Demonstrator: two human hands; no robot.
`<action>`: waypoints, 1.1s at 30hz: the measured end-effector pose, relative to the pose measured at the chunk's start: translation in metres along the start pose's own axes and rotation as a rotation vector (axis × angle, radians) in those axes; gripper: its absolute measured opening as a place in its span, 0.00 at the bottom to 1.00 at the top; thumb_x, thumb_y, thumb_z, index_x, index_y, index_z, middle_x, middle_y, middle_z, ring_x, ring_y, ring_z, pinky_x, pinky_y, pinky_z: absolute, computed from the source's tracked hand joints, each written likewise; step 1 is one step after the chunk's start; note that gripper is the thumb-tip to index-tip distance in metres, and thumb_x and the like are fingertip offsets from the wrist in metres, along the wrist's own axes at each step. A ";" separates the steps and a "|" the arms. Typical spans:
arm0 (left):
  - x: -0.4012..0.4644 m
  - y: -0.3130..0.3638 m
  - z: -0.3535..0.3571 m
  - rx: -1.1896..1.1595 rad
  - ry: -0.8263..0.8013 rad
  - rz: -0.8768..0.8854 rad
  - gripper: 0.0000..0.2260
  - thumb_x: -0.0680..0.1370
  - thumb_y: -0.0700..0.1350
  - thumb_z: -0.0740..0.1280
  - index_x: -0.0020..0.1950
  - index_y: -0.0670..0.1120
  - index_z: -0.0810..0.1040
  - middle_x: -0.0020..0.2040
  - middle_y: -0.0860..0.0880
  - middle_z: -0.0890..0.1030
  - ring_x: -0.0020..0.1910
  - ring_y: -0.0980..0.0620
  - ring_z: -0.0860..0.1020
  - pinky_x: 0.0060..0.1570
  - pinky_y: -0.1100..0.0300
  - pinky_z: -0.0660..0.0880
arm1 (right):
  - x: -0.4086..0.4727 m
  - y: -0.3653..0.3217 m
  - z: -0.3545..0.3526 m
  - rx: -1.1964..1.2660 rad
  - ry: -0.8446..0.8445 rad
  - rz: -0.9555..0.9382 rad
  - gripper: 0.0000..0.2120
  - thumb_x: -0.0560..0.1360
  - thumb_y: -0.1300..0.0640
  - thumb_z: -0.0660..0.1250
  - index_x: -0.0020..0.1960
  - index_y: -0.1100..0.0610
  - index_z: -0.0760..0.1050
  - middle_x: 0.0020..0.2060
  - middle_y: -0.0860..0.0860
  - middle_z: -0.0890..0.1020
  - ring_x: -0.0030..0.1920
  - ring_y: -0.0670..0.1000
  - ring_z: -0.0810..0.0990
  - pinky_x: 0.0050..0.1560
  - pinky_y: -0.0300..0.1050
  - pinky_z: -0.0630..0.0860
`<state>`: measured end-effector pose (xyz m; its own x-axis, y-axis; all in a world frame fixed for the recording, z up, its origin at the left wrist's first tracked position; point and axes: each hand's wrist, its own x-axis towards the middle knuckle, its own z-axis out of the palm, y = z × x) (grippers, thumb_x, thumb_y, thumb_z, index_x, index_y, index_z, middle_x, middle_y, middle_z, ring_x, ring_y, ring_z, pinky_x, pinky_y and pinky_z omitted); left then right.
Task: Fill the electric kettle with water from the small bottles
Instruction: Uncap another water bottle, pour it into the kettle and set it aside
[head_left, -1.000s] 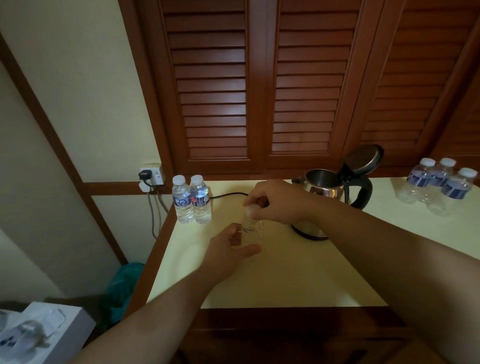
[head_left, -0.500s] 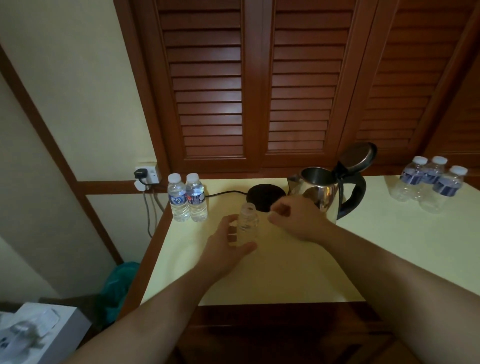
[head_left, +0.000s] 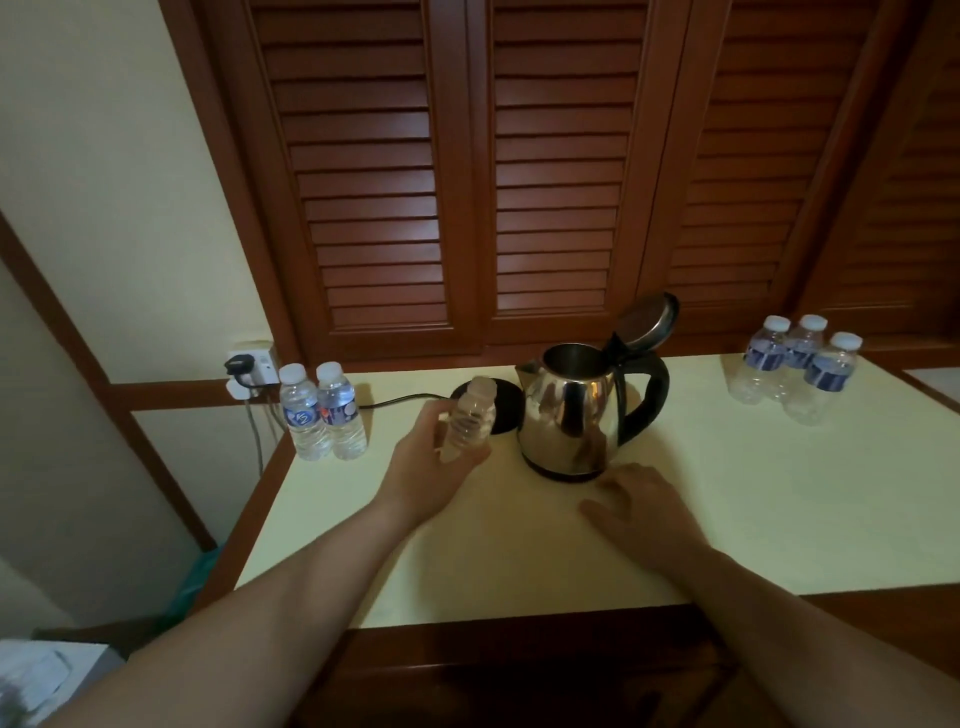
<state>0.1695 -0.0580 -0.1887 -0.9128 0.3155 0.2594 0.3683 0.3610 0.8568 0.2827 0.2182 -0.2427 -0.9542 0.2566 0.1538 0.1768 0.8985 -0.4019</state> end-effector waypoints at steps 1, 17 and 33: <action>0.006 0.009 0.001 -0.001 0.012 0.013 0.20 0.75 0.48 0.78 0.61 0.57 0.73 0.45 0.56 0.83 0.43 0.57 0.82 0.43 0.58 0.75 | 0.001 0.009 -0.003 -0.036 -0.015 0.005 0.33 0.73 0.29 0.63 0.70 0.48 0.75 0.66 0.46 0.78 0.67 0.49 0.73 0.69 0.48 0.71; 0.086 0.077 -0.007 0.549 -0.170 0.239 0.28 0.73 0.59 0.77 0.71 0.63 0.75 0.56 0.52 0.78 0.58 0.49 0.76 0.63 0.46 0.74 | 0.012 0.041 -0.007 -0.147 -0.223 0.015 0.45 0.77 0.25 0.49 0.85 0.50 0.46 0.84 0.50 0.47 0.83 0.50 0.42 0.82 0.58 0.41; 0.105 0.083 -0.015 0.646 -0.231 0.294 0.29 0.72 0.59 0.78 0.72 0.60 0.75 0.55 0.52 0.77 0.58 0.49 0.76 0.64 0.48 0.73 | 0.012 0.043 -0.005 -0.125 -0.160 0.000 0.40 0.79 0.28 0.51 0.84 0.50 0.53 0.84 0.50 0.52 0.83 0.50 0.46 0.81 0.56 0.43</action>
<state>0.1021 -0.0080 -0.0836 -0.7262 0.6296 0.2761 0.6873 0.6544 0.3154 0.2801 0.2612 -0.2539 -0.9787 0.2053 0.0045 0.1955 0.9382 -0.2855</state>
